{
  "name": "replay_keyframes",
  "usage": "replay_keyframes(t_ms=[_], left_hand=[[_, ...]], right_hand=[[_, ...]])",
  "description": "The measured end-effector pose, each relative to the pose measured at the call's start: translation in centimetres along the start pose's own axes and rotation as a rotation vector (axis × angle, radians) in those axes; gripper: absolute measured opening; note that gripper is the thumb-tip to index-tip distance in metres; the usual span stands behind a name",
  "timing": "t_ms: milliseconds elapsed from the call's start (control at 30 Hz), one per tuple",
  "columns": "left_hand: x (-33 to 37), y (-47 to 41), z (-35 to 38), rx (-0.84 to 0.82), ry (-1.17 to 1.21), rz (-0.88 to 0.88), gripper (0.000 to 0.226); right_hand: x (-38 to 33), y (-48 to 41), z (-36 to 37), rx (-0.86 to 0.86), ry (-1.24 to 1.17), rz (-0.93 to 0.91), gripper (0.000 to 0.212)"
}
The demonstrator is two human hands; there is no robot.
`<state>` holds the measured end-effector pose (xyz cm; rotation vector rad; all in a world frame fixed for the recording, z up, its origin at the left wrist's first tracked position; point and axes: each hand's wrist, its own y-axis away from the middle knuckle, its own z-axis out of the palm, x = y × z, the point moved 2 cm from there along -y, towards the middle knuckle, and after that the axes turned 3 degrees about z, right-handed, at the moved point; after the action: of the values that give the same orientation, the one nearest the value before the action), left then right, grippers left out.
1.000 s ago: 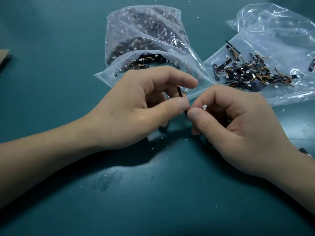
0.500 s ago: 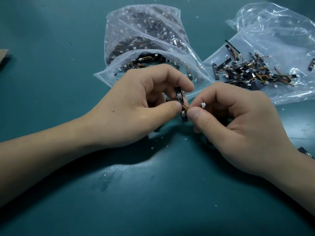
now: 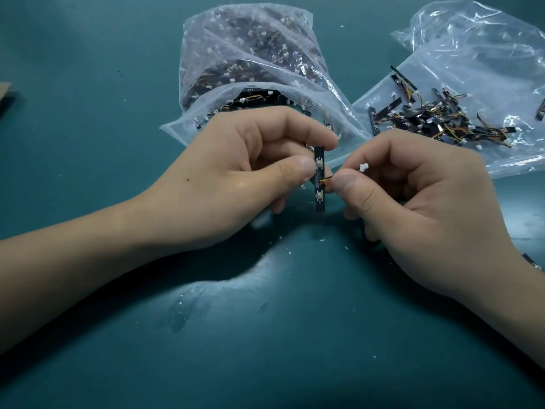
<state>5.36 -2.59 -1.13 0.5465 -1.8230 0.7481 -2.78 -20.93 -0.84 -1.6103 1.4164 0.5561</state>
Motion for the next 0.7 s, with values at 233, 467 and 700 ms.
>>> replay_keyframes(t_ms=[233,467,700], left_hand=[[0.43,0.11,0.29,-0.005,-0.055,0.020,0.026],[0.34,0.24,0.02,0.000,-0.009,-0.062,0.023],[0.29,0.25,0.20,-0.003,0.008,-0.066,0.019]], right_hand=[[0.16,-0.10,0.02,-0.015,0.016,-0.006,0.007],[0.34,-0.26,0.19,-0.075,-0.050,0.035,0.009],[0.14,-0.28,0.15,-0.143,-0.048,0.013,0.004]])
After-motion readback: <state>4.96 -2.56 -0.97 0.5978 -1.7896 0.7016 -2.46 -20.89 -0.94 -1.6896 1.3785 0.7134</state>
